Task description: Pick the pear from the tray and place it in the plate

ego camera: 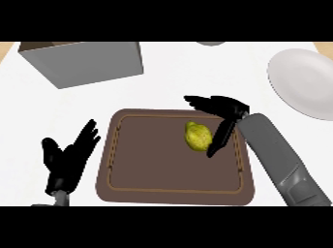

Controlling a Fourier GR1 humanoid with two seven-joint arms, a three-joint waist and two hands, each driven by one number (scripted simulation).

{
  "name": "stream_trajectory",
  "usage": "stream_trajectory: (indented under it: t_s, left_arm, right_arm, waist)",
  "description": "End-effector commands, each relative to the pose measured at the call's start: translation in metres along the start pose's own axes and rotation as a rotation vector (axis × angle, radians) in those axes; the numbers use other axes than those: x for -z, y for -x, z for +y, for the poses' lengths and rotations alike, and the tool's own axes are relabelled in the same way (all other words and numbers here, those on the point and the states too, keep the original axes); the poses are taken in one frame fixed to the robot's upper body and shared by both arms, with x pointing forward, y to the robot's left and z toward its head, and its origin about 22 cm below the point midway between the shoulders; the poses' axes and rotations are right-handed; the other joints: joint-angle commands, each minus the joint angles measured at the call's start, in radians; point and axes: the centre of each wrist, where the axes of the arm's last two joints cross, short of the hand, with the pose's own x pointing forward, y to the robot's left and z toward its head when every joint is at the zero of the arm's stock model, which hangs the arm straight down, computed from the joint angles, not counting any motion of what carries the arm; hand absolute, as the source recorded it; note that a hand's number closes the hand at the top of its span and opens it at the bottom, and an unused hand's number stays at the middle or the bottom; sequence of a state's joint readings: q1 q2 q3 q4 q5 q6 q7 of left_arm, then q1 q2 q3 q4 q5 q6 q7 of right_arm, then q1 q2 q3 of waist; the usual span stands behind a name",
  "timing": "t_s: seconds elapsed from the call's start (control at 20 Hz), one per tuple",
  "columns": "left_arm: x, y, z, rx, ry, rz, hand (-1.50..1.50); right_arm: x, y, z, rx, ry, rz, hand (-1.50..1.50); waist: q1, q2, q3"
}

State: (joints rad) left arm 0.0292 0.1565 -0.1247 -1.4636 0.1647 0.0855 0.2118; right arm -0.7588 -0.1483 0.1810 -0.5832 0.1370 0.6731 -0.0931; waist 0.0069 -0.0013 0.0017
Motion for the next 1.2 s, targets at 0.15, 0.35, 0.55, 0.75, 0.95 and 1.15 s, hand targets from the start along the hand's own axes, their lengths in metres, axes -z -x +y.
stream_trajectory:
  t_s: [0.15,0.35,0.55,0.75,0.95,1.15]
  left_arm:
    - [0.0,0.006,0.002,0.001,0.013,0.011,0.0]
    - [-0.002,0.007,-0.002,-0.006,0.0,0.032,0.0]
    - [0.011,0.001,-0.005,-0.001,0.011,0.029,0.0]
    - [0.007,-0.004,-0.006,0.004,0.004,0.015,0.0]
    - [-0.003,0.017,0.002,-0.003,-0.036,0.06,0.0]
    - [-0.01,0.02,0.008,-0.023,-0.079,0.065,0.0]
  right_arm:
    - [0.004,0.008,0.013,-0.106,-0.104,-0.045,1.5]
    - [0.006,-0.007,0.027,-0.15,-0.041,-0.067,1.5]
    - [-0.001,0.019,0.004,-0.163,0.005,-0.067,1.5]
    - [0.009,0.007,0.026,-0.273,0.189,-0.028,1.5]
    - [-0.009,-0.001,0.011,-0.581,0.527,0.145,1.5]
    - [-0.021,-0.022,0.012,-0.656,0.834,0.039,1.5]
  waist:
    - [0.005,0.005,-0.001]
    - [-0.006,0.0,-0.002]
    - [0.007,0.006,-0.001]
    - [-0.011,-0.001,-0.002]
    - [-0.063,-0.03,-0.008]
    - [-0.088,-0.039,-0.005]
